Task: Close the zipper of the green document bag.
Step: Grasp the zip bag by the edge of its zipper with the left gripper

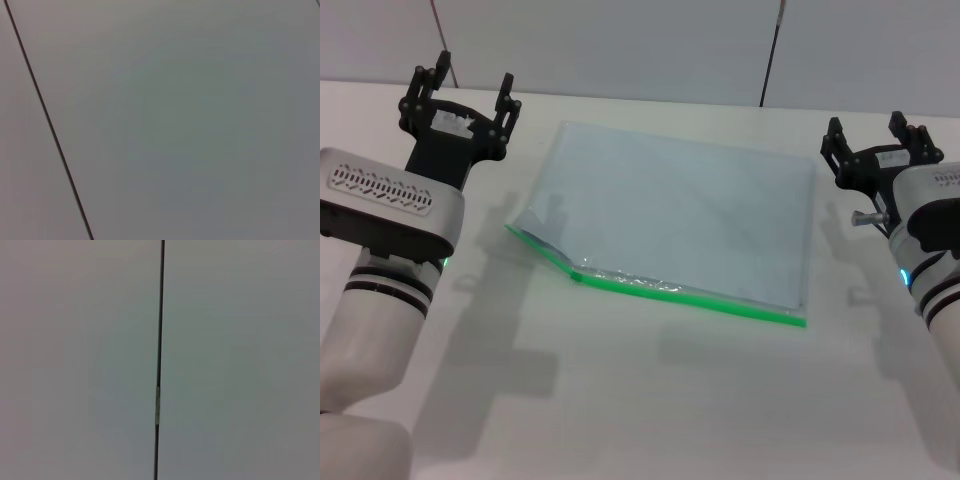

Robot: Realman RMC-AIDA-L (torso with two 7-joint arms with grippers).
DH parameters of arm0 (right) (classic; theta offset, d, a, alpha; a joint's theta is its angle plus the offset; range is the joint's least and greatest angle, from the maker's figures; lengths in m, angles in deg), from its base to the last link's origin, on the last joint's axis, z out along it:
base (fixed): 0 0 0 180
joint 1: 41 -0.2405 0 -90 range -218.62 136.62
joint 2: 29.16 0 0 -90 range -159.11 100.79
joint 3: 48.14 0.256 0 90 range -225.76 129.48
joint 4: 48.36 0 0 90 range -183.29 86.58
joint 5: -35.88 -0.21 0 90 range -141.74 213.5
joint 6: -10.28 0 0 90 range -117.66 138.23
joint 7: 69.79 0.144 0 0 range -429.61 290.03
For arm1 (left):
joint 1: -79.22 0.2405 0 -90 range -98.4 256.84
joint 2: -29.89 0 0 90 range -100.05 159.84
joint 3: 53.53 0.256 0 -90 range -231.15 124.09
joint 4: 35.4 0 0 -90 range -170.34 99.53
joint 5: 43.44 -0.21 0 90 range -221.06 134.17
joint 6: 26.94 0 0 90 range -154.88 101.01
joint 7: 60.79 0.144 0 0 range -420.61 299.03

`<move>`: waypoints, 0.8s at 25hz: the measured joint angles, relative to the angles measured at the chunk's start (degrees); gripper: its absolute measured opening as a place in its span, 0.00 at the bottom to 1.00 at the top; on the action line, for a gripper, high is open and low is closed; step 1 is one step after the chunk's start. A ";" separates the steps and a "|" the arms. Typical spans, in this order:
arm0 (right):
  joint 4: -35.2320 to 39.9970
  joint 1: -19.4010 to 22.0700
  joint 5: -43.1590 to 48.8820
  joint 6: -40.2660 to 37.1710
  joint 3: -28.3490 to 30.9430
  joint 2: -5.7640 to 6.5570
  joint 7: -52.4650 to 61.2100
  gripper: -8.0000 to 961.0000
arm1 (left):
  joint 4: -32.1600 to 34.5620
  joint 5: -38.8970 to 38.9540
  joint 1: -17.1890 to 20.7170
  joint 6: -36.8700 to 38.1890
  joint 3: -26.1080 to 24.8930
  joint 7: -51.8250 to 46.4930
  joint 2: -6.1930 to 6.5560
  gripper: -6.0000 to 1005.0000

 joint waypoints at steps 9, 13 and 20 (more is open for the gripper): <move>0.00 0.00 0.00 0.00 0.00 0.00 0.00 0.79 | 0.00 0.03 0.05 -0.09 0.00 0.01 0.00 0.69; 0.00 0.00 0.00 0.00 0.00 0.00 0.00 0.79 | 0.00 0.03 0.13 -0.58 0.00 0.01 0.00 0.69; 0.00 0.00 0.00 0.00 0.00 0.00 0.00 0.79 | 0.00 0.03 0.27 -0.82 0.00 0.01 0.05 0.69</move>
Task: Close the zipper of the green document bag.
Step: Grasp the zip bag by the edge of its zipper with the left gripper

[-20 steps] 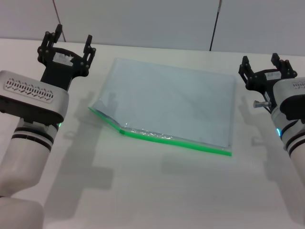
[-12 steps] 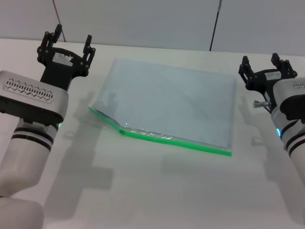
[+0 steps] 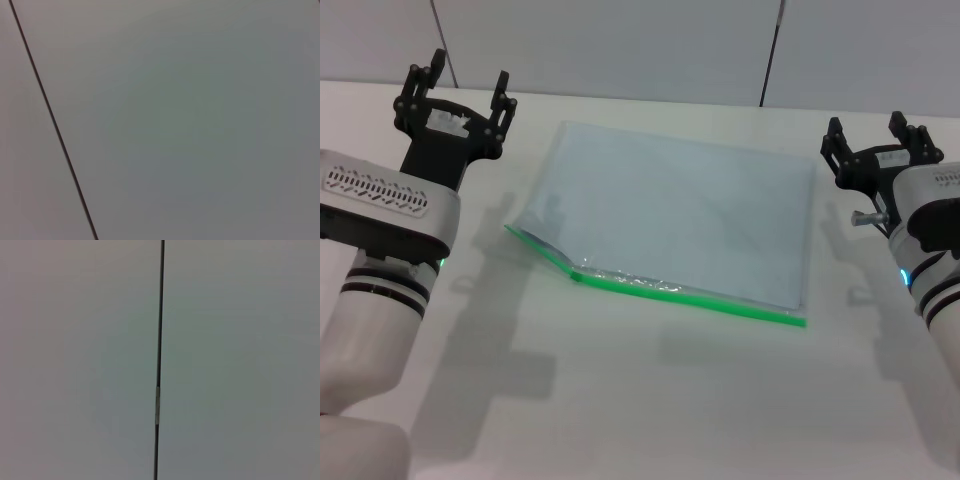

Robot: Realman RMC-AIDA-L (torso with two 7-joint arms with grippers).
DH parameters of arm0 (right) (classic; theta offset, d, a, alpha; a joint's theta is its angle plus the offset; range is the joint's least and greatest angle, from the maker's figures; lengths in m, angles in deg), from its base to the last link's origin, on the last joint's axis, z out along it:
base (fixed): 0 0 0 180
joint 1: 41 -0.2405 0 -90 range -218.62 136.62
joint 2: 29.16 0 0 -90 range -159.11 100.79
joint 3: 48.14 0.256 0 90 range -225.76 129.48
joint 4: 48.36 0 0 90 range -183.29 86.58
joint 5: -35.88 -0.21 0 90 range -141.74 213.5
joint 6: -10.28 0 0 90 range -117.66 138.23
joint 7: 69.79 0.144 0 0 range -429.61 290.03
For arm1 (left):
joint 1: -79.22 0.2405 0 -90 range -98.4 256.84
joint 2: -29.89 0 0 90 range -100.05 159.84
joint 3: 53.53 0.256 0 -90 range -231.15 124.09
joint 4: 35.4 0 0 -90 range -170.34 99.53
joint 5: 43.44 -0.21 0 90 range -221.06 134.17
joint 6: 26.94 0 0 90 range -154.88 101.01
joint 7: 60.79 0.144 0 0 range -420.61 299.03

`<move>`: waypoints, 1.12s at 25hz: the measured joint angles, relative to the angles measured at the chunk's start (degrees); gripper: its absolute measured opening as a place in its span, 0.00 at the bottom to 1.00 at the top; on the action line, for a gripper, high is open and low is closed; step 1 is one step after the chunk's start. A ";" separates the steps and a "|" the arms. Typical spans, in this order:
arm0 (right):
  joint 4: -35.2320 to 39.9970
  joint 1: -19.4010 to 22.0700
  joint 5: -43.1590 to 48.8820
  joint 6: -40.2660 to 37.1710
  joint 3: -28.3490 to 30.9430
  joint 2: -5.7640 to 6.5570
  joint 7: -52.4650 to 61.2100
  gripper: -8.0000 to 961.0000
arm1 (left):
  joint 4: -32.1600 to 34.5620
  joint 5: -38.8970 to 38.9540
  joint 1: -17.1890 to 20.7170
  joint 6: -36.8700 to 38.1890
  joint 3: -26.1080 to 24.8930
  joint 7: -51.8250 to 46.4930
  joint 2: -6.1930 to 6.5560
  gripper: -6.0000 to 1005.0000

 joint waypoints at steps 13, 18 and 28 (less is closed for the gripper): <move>-0.35 0.37 0.00 0.00 0.00 0.09 0.00 0.79 | 3.30 -0.23 4.87 -6.91 0.35 9.69 -0.20 0.69; -0.61 0.52 -0.08 0.00 0.00 0.09 0.02 0.79 | 6.63 0.50 8.36 -10.54 0.04 19.24 -0.19 0.69; -0.62 0.53 -0.09 0.00 0.00 0.09 0.06 0.79 | 11.78 9.87 9.34 -10.63 0.40 31.80 -0.01 0.69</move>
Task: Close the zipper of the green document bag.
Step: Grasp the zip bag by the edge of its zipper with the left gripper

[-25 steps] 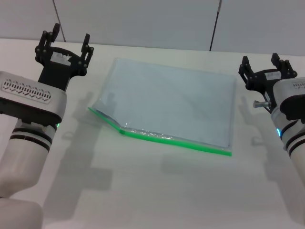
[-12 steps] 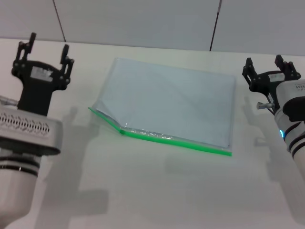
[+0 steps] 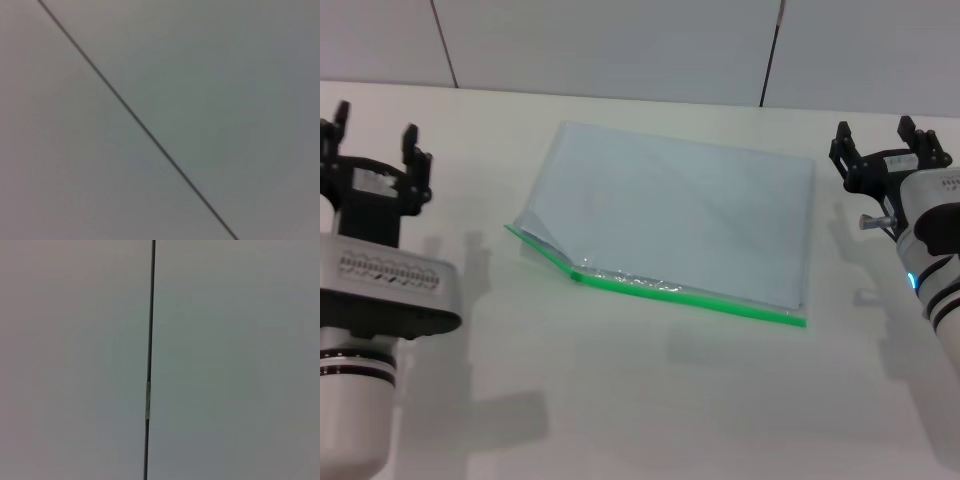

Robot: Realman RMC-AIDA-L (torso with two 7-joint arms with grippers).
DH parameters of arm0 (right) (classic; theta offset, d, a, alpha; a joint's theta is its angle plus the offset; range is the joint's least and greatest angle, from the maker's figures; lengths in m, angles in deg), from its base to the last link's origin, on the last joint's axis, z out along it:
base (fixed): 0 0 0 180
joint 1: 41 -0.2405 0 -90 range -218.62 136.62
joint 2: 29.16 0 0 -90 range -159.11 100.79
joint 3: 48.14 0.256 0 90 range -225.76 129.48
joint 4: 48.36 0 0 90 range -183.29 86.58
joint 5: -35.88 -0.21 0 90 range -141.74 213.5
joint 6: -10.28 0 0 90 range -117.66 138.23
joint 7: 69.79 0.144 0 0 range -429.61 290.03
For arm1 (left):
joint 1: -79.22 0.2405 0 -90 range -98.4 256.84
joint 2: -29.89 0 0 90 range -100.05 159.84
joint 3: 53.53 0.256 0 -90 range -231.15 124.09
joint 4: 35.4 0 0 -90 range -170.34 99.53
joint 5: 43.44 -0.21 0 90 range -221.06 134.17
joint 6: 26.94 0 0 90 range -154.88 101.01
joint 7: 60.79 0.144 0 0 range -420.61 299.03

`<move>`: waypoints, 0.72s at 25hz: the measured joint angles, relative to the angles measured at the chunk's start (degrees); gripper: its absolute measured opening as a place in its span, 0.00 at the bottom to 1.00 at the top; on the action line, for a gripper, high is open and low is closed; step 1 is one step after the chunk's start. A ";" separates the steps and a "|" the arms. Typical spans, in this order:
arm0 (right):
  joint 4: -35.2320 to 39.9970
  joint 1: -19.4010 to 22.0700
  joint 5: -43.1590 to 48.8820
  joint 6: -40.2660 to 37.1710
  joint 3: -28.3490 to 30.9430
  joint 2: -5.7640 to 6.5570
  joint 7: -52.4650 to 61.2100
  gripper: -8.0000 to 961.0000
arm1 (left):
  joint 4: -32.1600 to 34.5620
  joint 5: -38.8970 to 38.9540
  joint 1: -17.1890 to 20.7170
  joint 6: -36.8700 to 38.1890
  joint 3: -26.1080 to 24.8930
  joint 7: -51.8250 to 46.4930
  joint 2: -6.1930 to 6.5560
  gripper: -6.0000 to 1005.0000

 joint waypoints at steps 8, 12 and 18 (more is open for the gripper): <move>-0.01 0.52 0.00 0.00 0.00 0.02 0.01 0.79 | 2.77 2.75 -0.04 11.82 0.05 8.45 0.26 0.69; -0.21 1.07 0.00 0.00 0.02 0.10 0.00 0.79 | 3.48 4.60 0.33 13.43 0.04 14.57 0.33 0.69; -0.65 1.26 0.00 0.00 0.08 0.13 -0.01 0.79 | 4.50 6.04 0.80 13.29 0.03 19.64 0.40 0.69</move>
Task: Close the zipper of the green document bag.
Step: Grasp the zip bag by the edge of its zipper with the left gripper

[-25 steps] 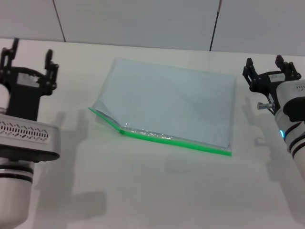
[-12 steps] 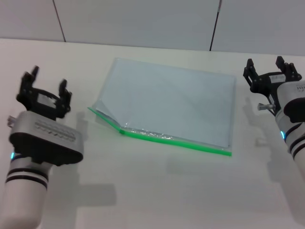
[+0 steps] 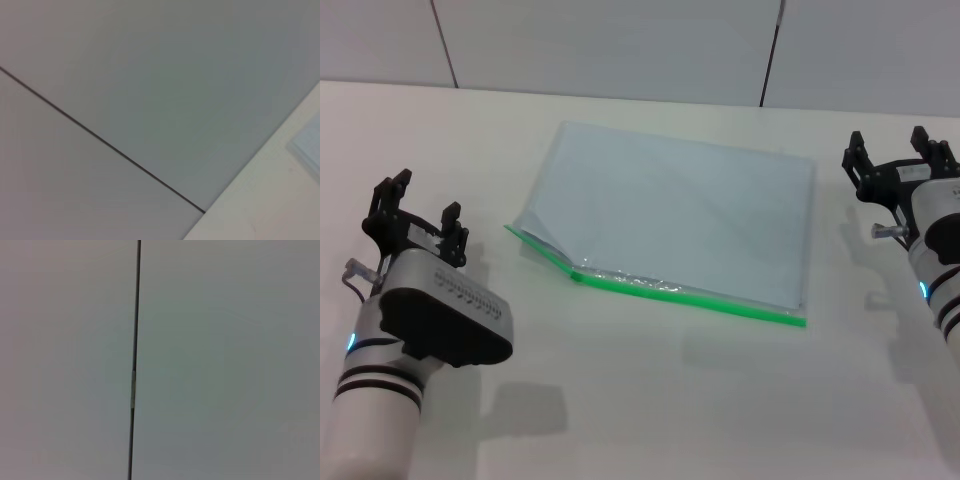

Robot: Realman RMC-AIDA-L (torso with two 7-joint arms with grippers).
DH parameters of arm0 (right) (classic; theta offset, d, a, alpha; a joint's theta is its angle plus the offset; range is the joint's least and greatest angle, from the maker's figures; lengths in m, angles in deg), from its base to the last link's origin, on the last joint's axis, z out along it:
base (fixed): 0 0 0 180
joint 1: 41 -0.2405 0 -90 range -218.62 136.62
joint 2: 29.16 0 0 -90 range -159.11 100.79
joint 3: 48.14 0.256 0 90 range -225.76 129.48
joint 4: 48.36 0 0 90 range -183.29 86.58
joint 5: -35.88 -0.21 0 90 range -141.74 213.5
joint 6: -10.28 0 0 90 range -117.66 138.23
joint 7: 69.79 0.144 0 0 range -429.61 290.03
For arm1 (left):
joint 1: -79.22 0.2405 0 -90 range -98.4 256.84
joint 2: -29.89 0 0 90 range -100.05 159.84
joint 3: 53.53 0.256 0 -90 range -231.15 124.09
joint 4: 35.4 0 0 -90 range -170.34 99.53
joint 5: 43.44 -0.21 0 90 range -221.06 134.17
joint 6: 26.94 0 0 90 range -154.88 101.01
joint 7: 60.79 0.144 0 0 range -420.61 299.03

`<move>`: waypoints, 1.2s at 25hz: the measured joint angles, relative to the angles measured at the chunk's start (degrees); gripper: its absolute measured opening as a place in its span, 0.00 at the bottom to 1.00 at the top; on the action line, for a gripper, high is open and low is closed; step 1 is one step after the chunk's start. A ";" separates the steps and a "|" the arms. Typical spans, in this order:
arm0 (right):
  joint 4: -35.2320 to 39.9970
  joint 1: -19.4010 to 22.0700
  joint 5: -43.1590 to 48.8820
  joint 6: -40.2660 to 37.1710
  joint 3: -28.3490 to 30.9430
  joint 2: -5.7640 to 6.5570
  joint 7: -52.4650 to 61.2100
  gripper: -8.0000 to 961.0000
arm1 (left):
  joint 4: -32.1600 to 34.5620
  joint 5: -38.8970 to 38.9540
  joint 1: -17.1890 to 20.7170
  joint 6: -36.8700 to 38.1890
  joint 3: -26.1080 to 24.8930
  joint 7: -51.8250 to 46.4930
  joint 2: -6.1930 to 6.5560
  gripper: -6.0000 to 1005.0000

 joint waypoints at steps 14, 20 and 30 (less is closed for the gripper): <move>-0.05 0.06 0.00 0.00 0.11 -0.04 -0.04 0.80 | -0.27 -0.93 -1.05 0.45 0.10 25.98 -0.07 0.68; -0.05 0.17 0.00 0.00 0.62 -0.04 -0.03 0.80 | -0.41 -1.59 -1.48 2.91 0.19 31.88 -0.17 0.67; -0.05 0.58 0.00 0.00 0.71 -0.04 0.00 0.80 | -0.47 -2.58 -1.46 6.91 0.19 34.59 -0.27 0.65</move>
